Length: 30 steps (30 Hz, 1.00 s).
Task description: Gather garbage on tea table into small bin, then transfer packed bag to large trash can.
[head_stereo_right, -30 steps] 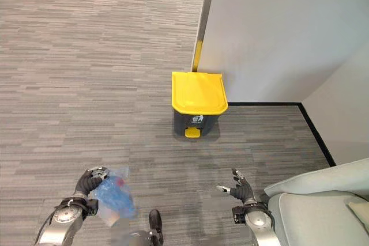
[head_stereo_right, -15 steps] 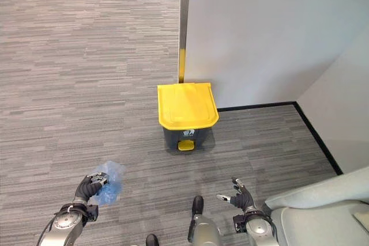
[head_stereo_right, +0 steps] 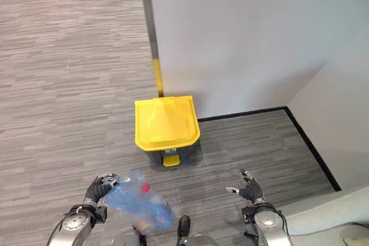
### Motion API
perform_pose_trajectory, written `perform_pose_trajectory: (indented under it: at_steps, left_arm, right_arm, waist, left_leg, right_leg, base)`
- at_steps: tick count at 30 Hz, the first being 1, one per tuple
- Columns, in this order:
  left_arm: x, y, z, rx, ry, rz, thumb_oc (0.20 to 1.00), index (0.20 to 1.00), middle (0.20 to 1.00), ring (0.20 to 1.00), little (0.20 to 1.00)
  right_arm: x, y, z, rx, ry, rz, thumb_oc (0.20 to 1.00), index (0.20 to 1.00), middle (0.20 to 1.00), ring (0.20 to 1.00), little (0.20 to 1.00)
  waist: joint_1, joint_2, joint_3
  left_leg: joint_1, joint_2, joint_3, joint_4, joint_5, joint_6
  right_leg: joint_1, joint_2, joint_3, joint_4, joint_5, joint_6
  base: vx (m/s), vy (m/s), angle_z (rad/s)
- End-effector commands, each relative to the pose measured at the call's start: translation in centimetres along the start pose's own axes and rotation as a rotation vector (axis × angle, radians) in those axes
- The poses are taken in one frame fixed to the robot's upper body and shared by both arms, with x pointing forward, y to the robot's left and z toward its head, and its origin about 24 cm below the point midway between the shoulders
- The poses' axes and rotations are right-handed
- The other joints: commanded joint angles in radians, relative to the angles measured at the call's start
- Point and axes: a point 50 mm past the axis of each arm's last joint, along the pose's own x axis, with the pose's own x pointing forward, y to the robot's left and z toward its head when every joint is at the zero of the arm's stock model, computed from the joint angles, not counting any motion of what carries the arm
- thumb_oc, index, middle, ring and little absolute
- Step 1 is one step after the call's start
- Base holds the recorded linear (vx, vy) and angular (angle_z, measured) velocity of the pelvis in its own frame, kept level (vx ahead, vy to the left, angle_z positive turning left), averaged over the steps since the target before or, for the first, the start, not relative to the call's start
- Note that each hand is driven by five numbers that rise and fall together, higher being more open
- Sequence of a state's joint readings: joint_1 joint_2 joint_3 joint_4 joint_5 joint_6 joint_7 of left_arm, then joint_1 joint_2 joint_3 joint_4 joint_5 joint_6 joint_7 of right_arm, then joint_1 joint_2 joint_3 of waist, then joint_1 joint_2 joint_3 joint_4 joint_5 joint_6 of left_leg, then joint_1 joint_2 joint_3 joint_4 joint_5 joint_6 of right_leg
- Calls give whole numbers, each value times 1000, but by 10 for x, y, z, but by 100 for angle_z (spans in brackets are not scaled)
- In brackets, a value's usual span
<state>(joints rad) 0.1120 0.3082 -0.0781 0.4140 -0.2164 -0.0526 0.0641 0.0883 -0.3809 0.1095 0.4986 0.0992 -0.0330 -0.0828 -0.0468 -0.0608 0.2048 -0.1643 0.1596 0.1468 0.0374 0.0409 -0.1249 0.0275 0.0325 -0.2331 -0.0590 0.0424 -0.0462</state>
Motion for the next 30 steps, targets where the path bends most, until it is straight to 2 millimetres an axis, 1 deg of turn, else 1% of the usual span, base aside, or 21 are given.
perform_pose_trajectory:
  at_steps: [1,4,6,9,12,13,14,15,17,18,19,20,21,22,23,29,30]
  left_arm:
    - [0,15,21,6,-115,47,200,200,200,200,200]
    - [-1,14,20,16,-111,38,200,200,200,200,200]
    - [-2,17,19,33,-106,38,200,200,200,200,200]
    - [-3,22,20,56,-105,45,200,200,200,200,200]
    - [-2,28,25,75,-120,60,200,200,200,200,200]
    - [-2,28,25,75,-121,60,200,200,200,200,200]
    - [-2,31,27,75,-127,69,200,200,200,200,200]
    - [-2,34,27,71,-128,81,200,200,200,200,200]
    - [-3,36,25,62,-123,89,200,200,200,200,200]
    - [-3,36,25,62,-123,89,200,200,200,200,200]
    - [-5,37,22,58,-110,98,200,200,200,200,200]
    - [-6,38,22,54,-113,100,200,200,200,200,200]
    - [-5,37,20,57,-105,97,200,200,200,200,200]
    - [-5,37,20,57,-105,96,200,200,200,200,200]
    - [-6,37,18,40,-99,102,200,200,200,200,200]
    - [-9,29,7,20,-59,70,200,200,200,200,200]
    - [-9,29,7,20,-59,70,200,200,200,200,200]
  right_arm:
    - [1,-9,8,2,-43,-34,1000,1000,1000,1000,1000]
    - [1,-9,6,0,-35,-32,1000,1000,1000,1000,1000]
    - [2,-4,8,9,-35,-17,1000,1000,1000,1000,1000]
    - [4,2,11,9,-43,3,1000,1000,1000,1000,1000]
    - [6,6,17,19,-61,13,1000,1000,1000,1000,1000]
    - [6,6,17,19,-61,13,1000,1000,1000,1000,1000]
    - [7,10,19,34,-66,21,1000,1000,1000,1000,1000]
    - [7,11,16,38,-56,24,1000,1000,1000,1000,1000]
    - [7,9,15,40,-51,20,1000,1000,1000,1000,1000]
    - [7,9,15,40,-51,20,1000,1000,1000,1000,1000]
    - [5,9,10,41,-37,21,1000,1000,1000,1000,1000]
    - [4,7,9,44,-35,15,1000,1000,1000,1000,1000]
    - [3,7,6,42,-22,11,1000,1000,1000,1000,1000]
    - [3,7,6,43,-22,11,1000,1000,1000,1000,1000]
    - [1,2,1,44,-8,-1,1000,1000,1000,1000,1000]
    - [-8,-10,-14,45,37,-40,1000,1000,1000,1000,1000]
    - [-8,-10,-14,45,37,-40,1000,1000,1000,1000,1000]
  waist:
    - [20,-3,-3]
    - [19,-2,-16]
    - [21,-6,-29]
    - [27,-11,-35]
    - [29,-10,-27]
    - [30,-10,-30]
    - [28,-6,-25]
    - [23,-2,-27]
    - [18,1,-28]
    - [18,1,-28]
    - [7,-5,-23]
    - [7,-11,-25]
    - [6,-15,-25]
    - [5,-15,-25]
    - [8,-24,-32]
    - [-6,-27,-48]
    - [-7,-27,-48]
  left_leg:
    - [17,4,25,37,19,8]
    - [39,-1,36,36,3,13]
    - [61,-36,34,58,-36,37]
    - [81,-71,49,72,-80,70]
    - [103,-100,60,67,-102,105]
    - [99,-99,62,65,-99,105]
    - [115,-109,64,52,-103,116]
    - [138,-119,71,29,-105,121]
    - [157,-127,72,5,-102,122]
    - [157,-127,72,5,-102,122]
    - [169,-142,54,0,-106,123]
    - [167,-146,42,6,-106,121]
    - [163,-152,30,9,-105,121]
    - [163,-152,29,10,-106,121]
    - [164,-153,26,3,-106,112]
    - [170,-143,33,5,-106,83]
    - [170,-143,33,6,-106,83]
  right_leg:
    - [2,-130,11,139,-169,123]
    - [17,-144,16,144,-178,132]
    - [34,-173,40,155,-174,149]
    - [18,-208,73,185,-145,178]
    - [-38,-225,122,294,-107,195]
    - [-43,-224,124,292,-103,194]
    - [-83,-206,137,329,-92,191]
    - [-105,-181,137,311,-96,184]
    - [-130,-151,121,282,-98,177]
    - [-130,-151,121,282,-98,177]
    - [-125,-106,137,235,-109,167]
    - [-122,-100,155,211,-100,167]
    - [-111,-90,180,194,-101,159]
    - [-109,-90,179,192,-101,159]
    - [-84,-89,179,134,-86,151]
    - [-12,-89,109,16,-67,147]
    - [-11,-89,108,15,-67,147]
  base:
    - [72,65,-24]
    - [218,209,-15]
    - [252,298,-6]
    - [160,262,-31]
    - [99,206,-16]
    - [99,175,-25]
    - [133,164,-24]
    - [171,184,-23]
    - [98,56,-47]
    - [100,-20,-29]
    - [98,-48,11]
    - [115,-82,20]
    - [45,-61,19]
    - [48,-108,59]
    - [49,-98,54]
    - [77,-82,33]
    - [56,-27,37]
